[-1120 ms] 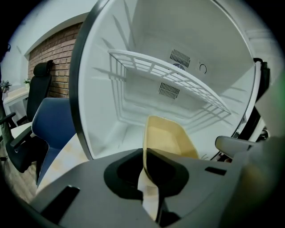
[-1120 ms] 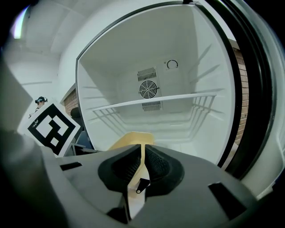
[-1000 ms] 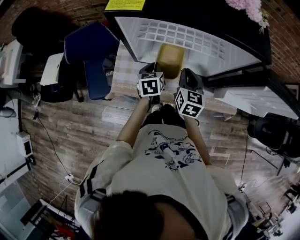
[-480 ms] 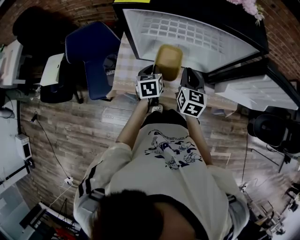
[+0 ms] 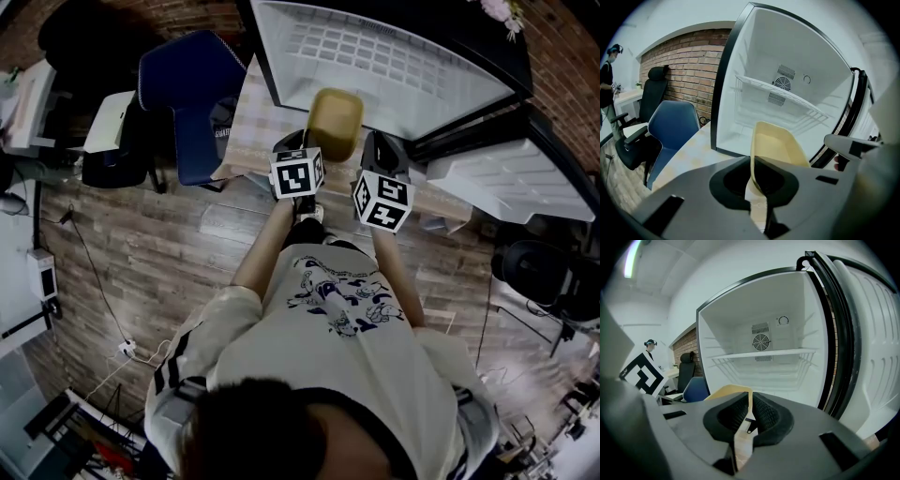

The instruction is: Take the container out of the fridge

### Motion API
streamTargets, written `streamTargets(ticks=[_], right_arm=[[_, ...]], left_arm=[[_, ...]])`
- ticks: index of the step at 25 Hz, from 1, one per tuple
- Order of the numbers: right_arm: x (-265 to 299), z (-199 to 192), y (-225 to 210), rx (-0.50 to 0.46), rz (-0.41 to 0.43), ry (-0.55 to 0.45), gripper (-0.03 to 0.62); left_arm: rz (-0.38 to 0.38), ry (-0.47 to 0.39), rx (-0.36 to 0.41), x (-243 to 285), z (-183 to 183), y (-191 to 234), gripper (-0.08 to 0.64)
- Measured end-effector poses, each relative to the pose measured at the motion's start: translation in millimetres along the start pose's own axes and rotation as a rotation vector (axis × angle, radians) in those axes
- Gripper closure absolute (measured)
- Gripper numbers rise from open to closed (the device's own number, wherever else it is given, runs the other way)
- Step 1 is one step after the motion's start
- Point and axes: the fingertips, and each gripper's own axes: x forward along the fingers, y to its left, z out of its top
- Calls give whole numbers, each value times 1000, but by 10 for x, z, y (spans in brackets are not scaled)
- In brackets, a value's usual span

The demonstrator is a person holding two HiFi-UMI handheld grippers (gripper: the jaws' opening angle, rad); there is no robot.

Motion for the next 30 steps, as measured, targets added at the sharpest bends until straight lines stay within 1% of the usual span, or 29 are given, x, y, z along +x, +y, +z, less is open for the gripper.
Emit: streamTargets(ticks=[16,24,30], right_arm=[[-439,-215,-2,-8,61,5,546],[-555,-257,13,-23,83,1,546],[-603,-278,5,-17,90,2,546]], left_arm=[[61,-15,-52,-445,-430,-134,526],[78,-23,-71,-570,-554,-171,526],[87,-25,-77,-645,-601,-195,526]])
